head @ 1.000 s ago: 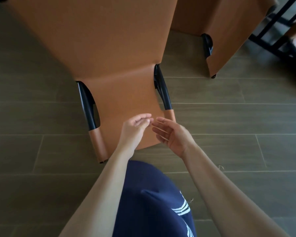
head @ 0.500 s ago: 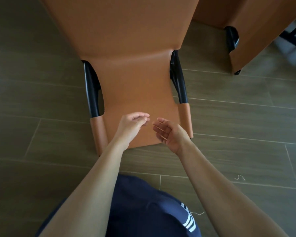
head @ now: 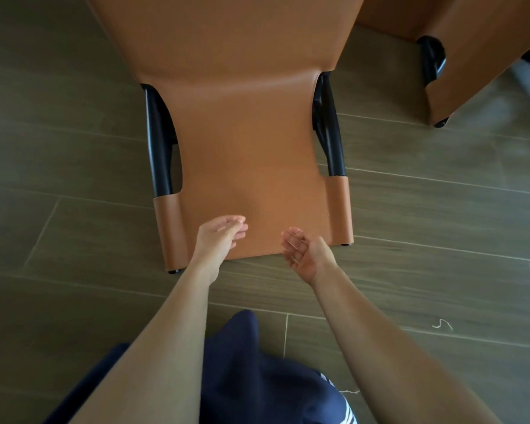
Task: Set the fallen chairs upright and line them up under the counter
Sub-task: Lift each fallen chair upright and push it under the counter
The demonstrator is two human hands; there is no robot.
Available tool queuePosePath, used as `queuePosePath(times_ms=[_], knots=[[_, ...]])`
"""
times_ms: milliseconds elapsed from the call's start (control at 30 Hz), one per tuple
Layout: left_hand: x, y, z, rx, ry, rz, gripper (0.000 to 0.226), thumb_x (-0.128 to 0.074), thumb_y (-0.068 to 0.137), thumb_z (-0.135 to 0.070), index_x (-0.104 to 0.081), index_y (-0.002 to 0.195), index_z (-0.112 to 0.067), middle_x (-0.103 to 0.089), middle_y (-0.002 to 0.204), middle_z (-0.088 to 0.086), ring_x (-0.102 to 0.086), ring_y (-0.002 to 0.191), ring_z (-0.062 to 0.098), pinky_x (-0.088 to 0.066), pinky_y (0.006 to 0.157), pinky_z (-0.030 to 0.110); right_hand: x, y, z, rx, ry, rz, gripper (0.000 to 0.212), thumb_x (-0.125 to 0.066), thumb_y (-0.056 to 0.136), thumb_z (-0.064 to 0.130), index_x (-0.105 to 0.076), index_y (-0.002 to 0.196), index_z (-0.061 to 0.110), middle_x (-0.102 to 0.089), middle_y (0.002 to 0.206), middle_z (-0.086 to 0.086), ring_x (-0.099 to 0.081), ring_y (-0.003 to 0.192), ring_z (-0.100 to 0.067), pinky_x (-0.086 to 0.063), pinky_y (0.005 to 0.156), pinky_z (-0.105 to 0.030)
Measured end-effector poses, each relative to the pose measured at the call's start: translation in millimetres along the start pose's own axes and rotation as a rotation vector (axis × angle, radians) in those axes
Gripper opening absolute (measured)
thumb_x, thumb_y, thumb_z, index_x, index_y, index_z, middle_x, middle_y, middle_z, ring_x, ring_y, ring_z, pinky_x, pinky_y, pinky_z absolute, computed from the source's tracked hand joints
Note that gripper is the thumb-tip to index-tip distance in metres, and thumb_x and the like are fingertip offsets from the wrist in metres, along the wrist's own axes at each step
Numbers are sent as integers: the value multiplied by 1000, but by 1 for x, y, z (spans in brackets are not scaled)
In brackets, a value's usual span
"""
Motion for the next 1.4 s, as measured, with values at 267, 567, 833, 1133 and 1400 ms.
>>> queuePosePath(times_ms=[267,567,833,1133,1400], knots=[[8,17,31,98,-81,6,33,-57,92,-49,-70,104,-22,-75,100,-4,-70,94,8,-52,85,30,14,32,-24,-87,119,-69,28,-39,100,20,-65,105,12,-68,110,-5,-59,110,-20,-43,90,-39],[4,27,46,131,-20,27,29,-59,92,-44,-70,106,-22,-74,101,-5,-69,97,9,-51,92,33,22,46,-38,-107,230,-88,28,-37,101,19,-61,110,8,-68,110,-7,-62,103,-26,-45,86,-38],[3,29,50,165,5,45,40,-41,99,-50,-70,103,-23,-74,102,-4,-69,98,11,-51,90,32,20,52,-44,-102,270,-183,6,-52,97,6,-56,94,2,-61,98,-11,-65,97,-33,-54,67,-32],[2,27,52,182,33,74,30,-49,99,-41,-70,105,-21,-73,104,-1,-68,99,13,-49,97,38,16,56,-47,-76,258,-265,12,-50,99,5,-59,97,-2,-61,116,-12,-61,118,-25,-50,95,-35],[2,23,50,187,-21,41,24,-49,97,-16,-70,107,-17,-74,105,0,-68,102,14,-48,100,40,-2,55,-40,-86,344,-194,29,-38,100,7,-43,71,11,-38,73,-5,-41,62,-15,-48,77,-32]])
Point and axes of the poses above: each hand's wrist, its own y-axis towards the middle knuckle, its own x-axis out of the back of the hand, z = x × y, the point moved 4 cm from there along y, towards the middle knuckle
